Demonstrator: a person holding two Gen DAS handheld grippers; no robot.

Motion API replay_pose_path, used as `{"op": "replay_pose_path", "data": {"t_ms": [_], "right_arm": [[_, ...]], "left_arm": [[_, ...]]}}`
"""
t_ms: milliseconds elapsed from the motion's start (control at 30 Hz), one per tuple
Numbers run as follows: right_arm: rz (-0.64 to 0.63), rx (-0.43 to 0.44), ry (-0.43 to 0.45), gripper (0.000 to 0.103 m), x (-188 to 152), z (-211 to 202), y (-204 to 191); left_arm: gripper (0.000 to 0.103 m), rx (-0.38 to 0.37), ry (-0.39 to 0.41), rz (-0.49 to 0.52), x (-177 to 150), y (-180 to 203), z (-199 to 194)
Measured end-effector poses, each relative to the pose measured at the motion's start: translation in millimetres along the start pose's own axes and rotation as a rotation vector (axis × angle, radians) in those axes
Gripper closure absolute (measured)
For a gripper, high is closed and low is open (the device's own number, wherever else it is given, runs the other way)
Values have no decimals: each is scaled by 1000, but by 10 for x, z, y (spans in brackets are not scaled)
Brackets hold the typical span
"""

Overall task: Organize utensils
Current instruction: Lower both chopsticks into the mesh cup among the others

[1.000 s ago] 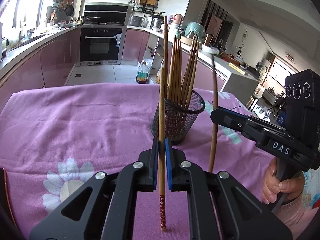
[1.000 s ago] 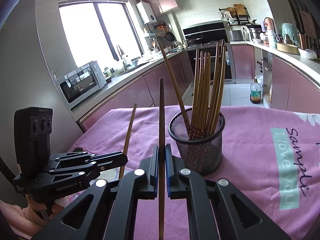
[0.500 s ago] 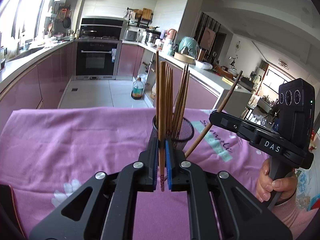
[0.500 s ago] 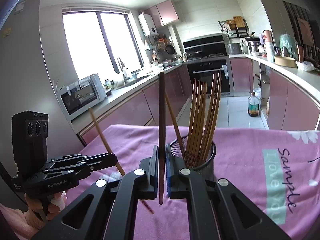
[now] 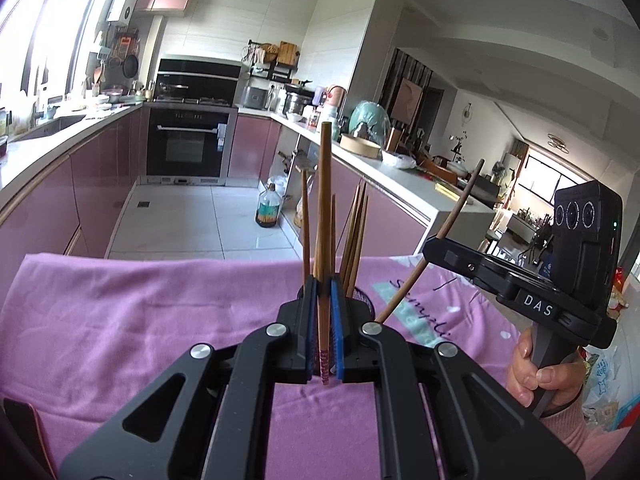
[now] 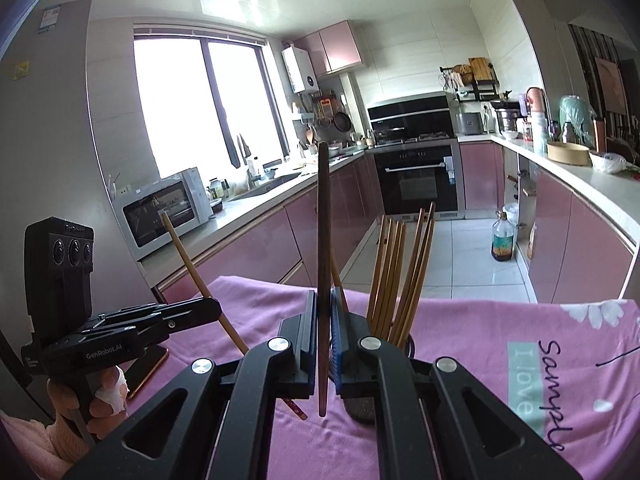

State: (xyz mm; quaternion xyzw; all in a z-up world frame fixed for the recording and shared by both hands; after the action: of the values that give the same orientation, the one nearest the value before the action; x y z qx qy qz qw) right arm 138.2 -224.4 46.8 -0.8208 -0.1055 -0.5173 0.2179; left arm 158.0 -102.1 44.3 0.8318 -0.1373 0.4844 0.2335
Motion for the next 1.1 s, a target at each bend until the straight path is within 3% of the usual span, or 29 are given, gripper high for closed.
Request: {"op": "replay_pose_path", "data": {"t_ms": [633, 1100], "right_arm": [[-38, -20, 86, 98, 434, -77, 50], [-5, -53, 50, 98, 388, 219, 224]], "left_arm": [[96, -1, 92, 83, 447, 293, 5], [96, 32, 5, 125, 279, 409, 313]]}}
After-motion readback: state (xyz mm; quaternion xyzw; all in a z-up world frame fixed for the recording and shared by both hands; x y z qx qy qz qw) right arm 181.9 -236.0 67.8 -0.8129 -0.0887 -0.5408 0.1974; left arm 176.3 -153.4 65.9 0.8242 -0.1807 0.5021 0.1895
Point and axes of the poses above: each gripper's, at about its wrist camera, not at the fingertips, and z roughly the way its jaws point, y to its right, x to its top, the point moved 9 cm from there along z, roughly the way its jaws point, and after that the axes turned 1 degree about x, right-handed, at the moved point
